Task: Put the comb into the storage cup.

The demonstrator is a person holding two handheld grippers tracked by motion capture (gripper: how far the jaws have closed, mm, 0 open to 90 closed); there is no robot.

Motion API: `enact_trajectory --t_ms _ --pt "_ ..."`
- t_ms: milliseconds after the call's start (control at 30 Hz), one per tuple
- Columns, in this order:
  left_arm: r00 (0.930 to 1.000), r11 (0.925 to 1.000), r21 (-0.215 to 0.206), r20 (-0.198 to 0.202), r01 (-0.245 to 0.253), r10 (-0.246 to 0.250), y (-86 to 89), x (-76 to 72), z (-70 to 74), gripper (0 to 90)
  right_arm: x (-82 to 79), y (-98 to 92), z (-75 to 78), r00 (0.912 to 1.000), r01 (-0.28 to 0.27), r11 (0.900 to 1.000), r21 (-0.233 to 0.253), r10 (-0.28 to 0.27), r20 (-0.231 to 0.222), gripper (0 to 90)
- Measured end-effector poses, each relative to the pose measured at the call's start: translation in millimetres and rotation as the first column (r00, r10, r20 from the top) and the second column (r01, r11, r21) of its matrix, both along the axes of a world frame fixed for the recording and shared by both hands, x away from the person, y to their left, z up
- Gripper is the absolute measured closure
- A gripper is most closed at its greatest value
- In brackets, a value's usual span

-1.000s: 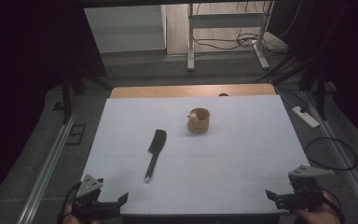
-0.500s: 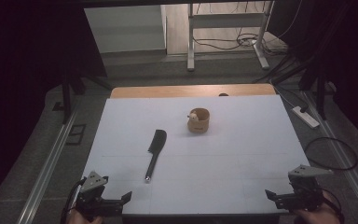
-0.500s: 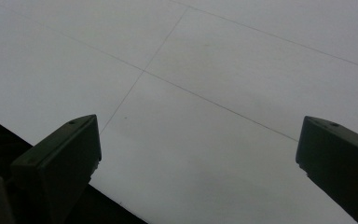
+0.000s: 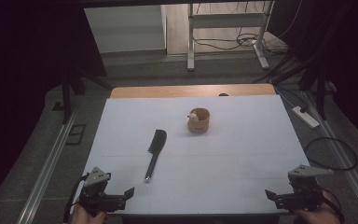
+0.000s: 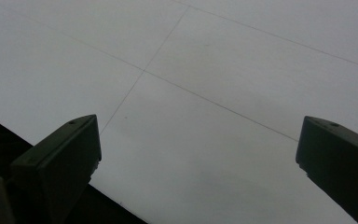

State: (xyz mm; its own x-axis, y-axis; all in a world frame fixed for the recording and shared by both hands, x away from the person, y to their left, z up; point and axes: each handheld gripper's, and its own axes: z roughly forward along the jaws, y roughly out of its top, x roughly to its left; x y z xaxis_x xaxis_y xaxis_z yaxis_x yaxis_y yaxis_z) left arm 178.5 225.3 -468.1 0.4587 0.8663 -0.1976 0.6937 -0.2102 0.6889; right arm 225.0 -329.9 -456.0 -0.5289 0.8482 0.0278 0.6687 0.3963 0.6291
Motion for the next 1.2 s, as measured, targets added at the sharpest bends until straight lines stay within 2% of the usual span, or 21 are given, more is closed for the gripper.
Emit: enact_trajectory --t_ms 233,500,833,1200 --pt "0.9997 0.9993 0.036 -0.020 0.013 -0.012 -3.0 8.6 2.5 0.1 0.0 0.0 0.0 1.0000 -0.001 1.000 0.001 0.001 0.001 0.0" --pt "0.9988 0.9981 0.050 -0.036 0.035 -0.034 -8.1 18.5 3.4 0.1 -0.1 0.0 0.0 1.0000 -0.002 1.000 0.000 0.002 0.001 0.0" --pt "0.9979 0.9976 0.061 -0.059 0.031 -0.028 -12.5 30.2 5.0 0.2 -0.1 0.0 0.0 1.0000 -0.002 1.000 0.001 0.002 0.001 0.0" --pt "0.9961 0.9922 0.110 -0.071 0.059 -0.051 -20.6 44.4 5.2 0.5 0.0 0.1 0.0 1.0000 -0.004 1.000 -0.001 0.004 0.001 0.0"
